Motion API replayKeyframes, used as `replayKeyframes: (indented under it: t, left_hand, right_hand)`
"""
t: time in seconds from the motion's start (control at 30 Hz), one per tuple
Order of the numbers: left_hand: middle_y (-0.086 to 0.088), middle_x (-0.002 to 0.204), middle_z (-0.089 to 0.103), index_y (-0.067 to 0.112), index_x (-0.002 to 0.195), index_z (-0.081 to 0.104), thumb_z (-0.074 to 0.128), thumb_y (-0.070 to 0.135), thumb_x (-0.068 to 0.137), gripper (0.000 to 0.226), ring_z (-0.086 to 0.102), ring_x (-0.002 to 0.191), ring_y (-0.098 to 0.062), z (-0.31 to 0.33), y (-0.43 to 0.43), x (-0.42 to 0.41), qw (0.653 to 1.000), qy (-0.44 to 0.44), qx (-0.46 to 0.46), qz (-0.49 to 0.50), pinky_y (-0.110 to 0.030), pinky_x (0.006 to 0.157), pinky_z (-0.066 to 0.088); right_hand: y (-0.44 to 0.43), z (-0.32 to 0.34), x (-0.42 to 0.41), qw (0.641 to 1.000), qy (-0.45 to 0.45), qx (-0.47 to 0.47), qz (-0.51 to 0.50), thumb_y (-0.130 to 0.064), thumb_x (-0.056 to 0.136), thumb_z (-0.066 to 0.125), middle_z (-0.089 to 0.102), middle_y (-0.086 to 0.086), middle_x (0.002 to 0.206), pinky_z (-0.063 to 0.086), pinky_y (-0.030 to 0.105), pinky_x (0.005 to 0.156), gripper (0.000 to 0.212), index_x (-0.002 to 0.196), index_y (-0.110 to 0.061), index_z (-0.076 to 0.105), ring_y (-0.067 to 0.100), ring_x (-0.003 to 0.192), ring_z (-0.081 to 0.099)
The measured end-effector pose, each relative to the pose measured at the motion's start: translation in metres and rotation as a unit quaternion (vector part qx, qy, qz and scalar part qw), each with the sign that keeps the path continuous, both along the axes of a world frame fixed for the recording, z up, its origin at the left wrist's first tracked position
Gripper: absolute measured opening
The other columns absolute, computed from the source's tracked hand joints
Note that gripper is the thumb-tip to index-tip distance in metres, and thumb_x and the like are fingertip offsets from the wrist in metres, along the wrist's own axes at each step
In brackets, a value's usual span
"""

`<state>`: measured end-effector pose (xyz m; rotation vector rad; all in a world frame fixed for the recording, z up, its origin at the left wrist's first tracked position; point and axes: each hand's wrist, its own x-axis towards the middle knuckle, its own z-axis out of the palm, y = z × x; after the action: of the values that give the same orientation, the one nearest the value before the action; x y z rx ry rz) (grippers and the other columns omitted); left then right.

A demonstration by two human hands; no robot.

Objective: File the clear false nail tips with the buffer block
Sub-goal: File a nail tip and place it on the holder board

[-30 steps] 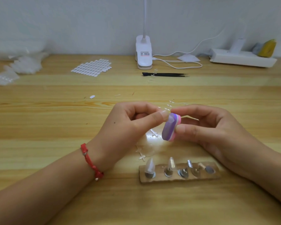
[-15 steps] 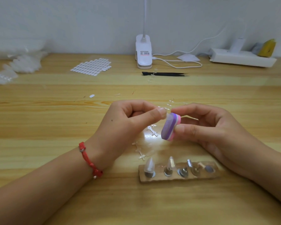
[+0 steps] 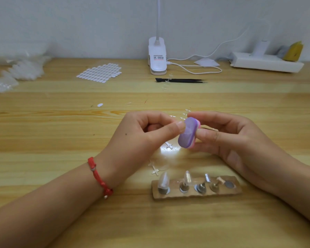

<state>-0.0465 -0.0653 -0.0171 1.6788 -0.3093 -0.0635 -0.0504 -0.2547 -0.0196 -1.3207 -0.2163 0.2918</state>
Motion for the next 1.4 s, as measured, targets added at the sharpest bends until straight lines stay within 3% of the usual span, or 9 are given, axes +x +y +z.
replayKeyframes:
  t: [0.37, 0.5, 0.63, 0.73, 0.9, 1.13, 1.27, 1.4]
  left_hand:
    - [-0.021, 0.059, 0.034, 0.008, 0.071, 0.073, 0.068, 0.037, 0.066, 0.029, 0.032, 0.065, -0.023, -0.001, -0.0017, -0.001, 0.999, -0.009, -0.018, 0.037, -0.024, 0.057, 0.028]
    - [-0.03, 0.06, 0.037, 0.01, 0.072, 0.074, 0.077, 0.035, 0.07, 0.025, 0.033, 0.064, -0.023, -0.0013, -0.0015, -0.0012, 1.0, -0.013, -0.003, 0.02, -0.025, 0.06, 0.028]
    - [-0.016, 0.054, 0.031, 0.011, 0.072, 0.073, 0.076, 0.03, 0.073, 0.02, 0.027, 0.057, -0.026, -0.0023, -0.0014, -0.0011, 1.0, -0.024, -0.002, 0.019, -0.024, 0.053, 0.026]
    - [0.001, 0.05, 0.027, 0.009, 0.071, 0.073, 0.07, 0.031, 0.072, 0.022, 0.024, 0.052, -0.014, -0.0029, -0.0006, 0.0004, 0.998, -0.014, -0.019, 0.056, -0.019, 0.046, 0.024]
    - [-0.01, 0.058, 0.028, 0.015, 0.069, 0.073, 0.077, 0.032, 0.073, 0.017, 0.025, 0.058, -0.025, -0.0015, -0.0025, -0.0026, 0.999, -0.037, 0.013, 0.012, -0.023, 0.051, 0.024]
    - [-0.023, 0.058, 0.028, 0.017, 0.07, 0.074, 0.073, 0.032, 0.075, 0.015, 0.027, 0.059, -0.025, -0.0016, -0.0018, -0.0021, 0.999, -0.038, 0.014, 0.006, -0.021, 0.053, 0.028]
    - [-0.026, 0.058, 0.035, 0.011, 0.074, 0.074, 0.069, 0.036, 0.069, 0.026, 0.033, 0.062, -0.02, -0.0008, -0.0002, -0.001, 0.999, -0.023, -0.007, 0.031, -0.022, 0.055, 0.029]
    - [-0.026, 0.061, 0.039, 0.01, 0.076, 0.074, 0.078, 0.035, 0.07, 0.026, 0.033, 0.066, -0.021, -0.0009, -0.0004, -0.0008, 0.999, -0.021, -0.012, 0.028, -0.024, 0.058, 0.03]
  right_hand:
    - [0.0001, 0.0003, 0.0005, 1.0, 0.006, -0.016, 0.023, -0.01, 0.075, 0.068, 0.073, 0.014, 0.107, 0.057, 0.024, 0.075, 0.033, 0.107, -0.009, 0.074, 0.022, 0.093, 0.072]
    - [0.0, -0.0004, 0.001, 1.0, 0.003, -0.011, 0.013, -0.01, 0.073, 0.072, 0.074, 0.013, 0.105, 0.057, 0.024, 0.074, 0.032, 0.105, -0.009, 0.074, 0.022, 0.092, 0.072]
    - [0.0004, -0.0002, 0.0016, 1.0, 0.002, -0.012, 0.013, -0.009, 0.071, 0.073, 0.074, 0.012, 0.103, 0.057, 0.024, 0.073, 0.033, 0.104, -0.01, 0.075, 0.02, 0.09, 0.073]
    - [0.0013, -0.0003, 0.0013, 1.0, -0.001, -0.02, 0.022, -0.01, 0.072, 0.073, 0.074, 0.012, 0.105, 0.057, 0.024, 0.074, 0.034, 0.105, -0.01, 0.075, 0.02, 0.09, 0.073]
    - [-0.0007, 0.0003, 0.0028, 1.0, 0.013, -0.004, 0.016, -0.01, 0.073, 0.068, 0.074, 0.011, 0.104, 0.057, 0.024, 0.074, 0.032, 0.105, -0.01, 0.074, 0.02, 0.092, 0.073]
    - [0.0, -0.0003, 0.0027, 1.0, 0.015, -0.002, 0.014, -0.01, 0.072, 0.069, 0.074, 0.012, 0.104, 0.057, 0.024, 0.074, 0.035, 0.106, -0.01, 0.073, 0.021, 0.092, 0.073]
    - [0.0008, 0.0007, 0.0014, 1.0, 0.013, -0.004, 0.018, -0.01, 0.071, 0.068, 0.074, 0.012, 0.103, 0.057, 0.023, 0.072, 0.034, 0.105, -0.009, 0.073, 0.02, 0.088, 0.073]
    - [0.0019, 0.0007, 0.0013, 1.0, 0.01, 0.006, -0.004, -0.011, 0.067, 0.069, 0.075, 0.009, 0.098, 0.057, 0.023, 0.069, 0.034, 0.101, -0.008, 0.074, 0.019, 0.082, 0.073]
